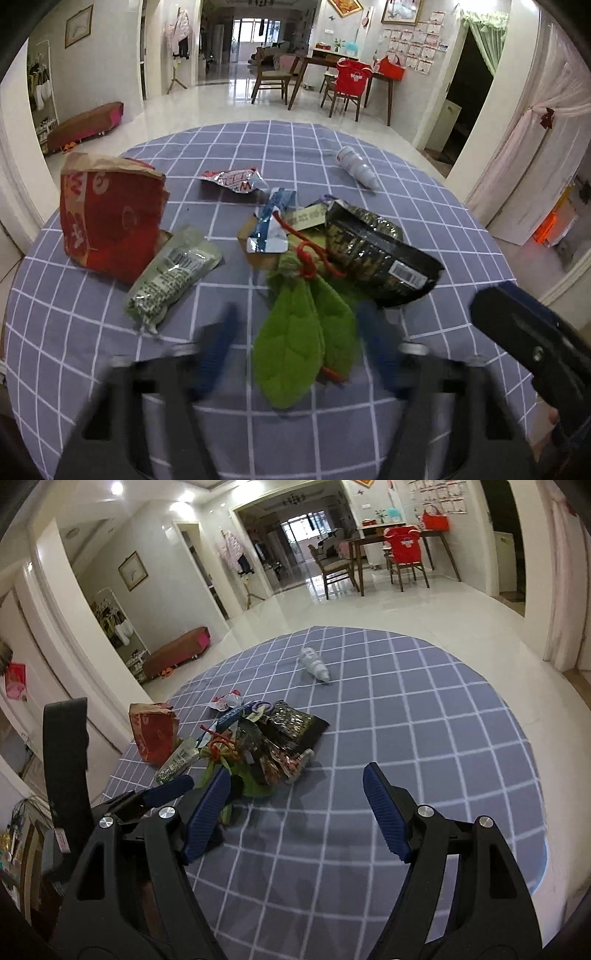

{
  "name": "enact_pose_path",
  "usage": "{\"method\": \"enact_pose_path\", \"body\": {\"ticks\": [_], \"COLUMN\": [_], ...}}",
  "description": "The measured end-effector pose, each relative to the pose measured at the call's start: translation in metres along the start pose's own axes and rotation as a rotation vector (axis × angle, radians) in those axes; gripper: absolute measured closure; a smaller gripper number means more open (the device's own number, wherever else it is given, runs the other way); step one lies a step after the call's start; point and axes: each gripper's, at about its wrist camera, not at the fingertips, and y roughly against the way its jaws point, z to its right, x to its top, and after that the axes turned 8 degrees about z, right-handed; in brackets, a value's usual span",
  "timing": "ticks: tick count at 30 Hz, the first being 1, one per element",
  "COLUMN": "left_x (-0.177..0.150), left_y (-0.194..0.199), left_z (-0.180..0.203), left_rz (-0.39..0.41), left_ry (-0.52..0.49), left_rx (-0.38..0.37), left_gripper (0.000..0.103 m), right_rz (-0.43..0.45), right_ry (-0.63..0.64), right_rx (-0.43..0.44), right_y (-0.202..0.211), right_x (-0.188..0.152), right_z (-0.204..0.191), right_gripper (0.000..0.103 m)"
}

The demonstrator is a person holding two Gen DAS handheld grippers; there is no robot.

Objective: Collect trash
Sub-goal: 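Grasp the green leaves with the left tool while the right grasps the black snack bag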

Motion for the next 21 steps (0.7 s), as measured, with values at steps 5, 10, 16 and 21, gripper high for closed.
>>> {"method": "enact_pose_path", "body": {"ticks": [5,10,16,21], "left_x": [-0.003,-0.007,-0.007,-0.002], "left_y": [0.000,0.004,0.021,0.052], "left_z": [-0.013,-0.021,-0.028,-0.029], "left_rz": [0.002,0.003,0.032,0.091], "left_ry": [0.043,0.055,0.073,0.082], "left_rx": [-0.078,-0.098,-0.115,-0.125], "left_gripper": [0.088,0.092,0.092,0.093], "right_rz": [-0.020,-0.067,-0.074,-0.027], "right_ry": [0.051,0.105,0.136,0.103], "right_rx": [0.020,0.014,0.011,0.034], "right_y": [-0.019,-0.044,-0.045,-0.018], "right_x": [0.002,-0.001,-0.007,-0.001], "right_z": [-0.016,-0.034,-0.038,-0.034], "right_gripper": [0.045,0.071,0.091,0.093]}}
